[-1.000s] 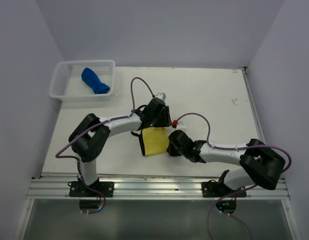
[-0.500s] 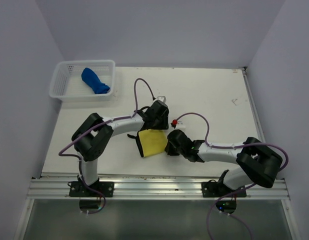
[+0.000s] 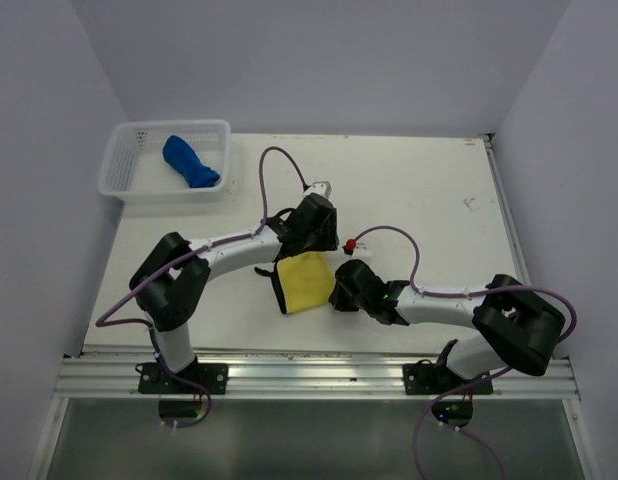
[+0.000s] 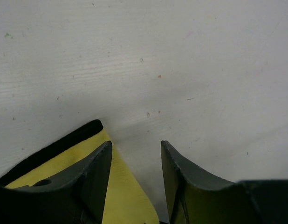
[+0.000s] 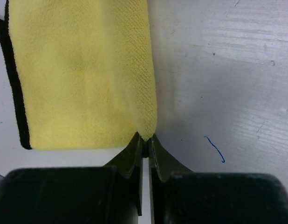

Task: Roll the towels
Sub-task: Roll the towel

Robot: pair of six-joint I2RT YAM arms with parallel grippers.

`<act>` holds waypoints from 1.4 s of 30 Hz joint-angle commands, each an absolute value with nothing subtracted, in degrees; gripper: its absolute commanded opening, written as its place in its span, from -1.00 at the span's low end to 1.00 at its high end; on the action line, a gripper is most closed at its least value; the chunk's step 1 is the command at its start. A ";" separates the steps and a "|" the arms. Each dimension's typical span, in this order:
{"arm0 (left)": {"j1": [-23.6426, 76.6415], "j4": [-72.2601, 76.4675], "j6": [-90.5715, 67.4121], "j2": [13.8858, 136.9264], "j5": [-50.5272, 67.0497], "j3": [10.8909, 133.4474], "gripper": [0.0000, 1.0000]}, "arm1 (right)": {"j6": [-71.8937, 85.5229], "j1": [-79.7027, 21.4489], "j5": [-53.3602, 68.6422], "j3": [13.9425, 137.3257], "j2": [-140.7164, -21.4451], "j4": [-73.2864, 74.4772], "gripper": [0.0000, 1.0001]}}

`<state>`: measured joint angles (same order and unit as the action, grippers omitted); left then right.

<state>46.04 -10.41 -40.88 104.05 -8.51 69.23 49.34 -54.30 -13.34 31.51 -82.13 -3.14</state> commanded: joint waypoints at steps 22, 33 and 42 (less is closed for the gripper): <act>46.58 -10.46 -39.99 111.97 -12.30 69.87 0.01 | 50.54 -54.23 -13.80 29.62 -81.30 -1.23 -1.00; 47.02 -17.05 -39.03 116.37 -16.35 72.69 -0.17 | 46.58 -55.02 -16.70 31.90 -79.89 2.90 -1.00; 48.08 -19.52 -38.14 118.39 -21.01 71.02 -0.60 | 45.53 -56.25 -17.05 33.66 -81.91 2.64 -1.00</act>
<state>48.23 -14.55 -39.33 114.13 -18.57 73.52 46.83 -55.22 -15.79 31.97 -81.06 -0.34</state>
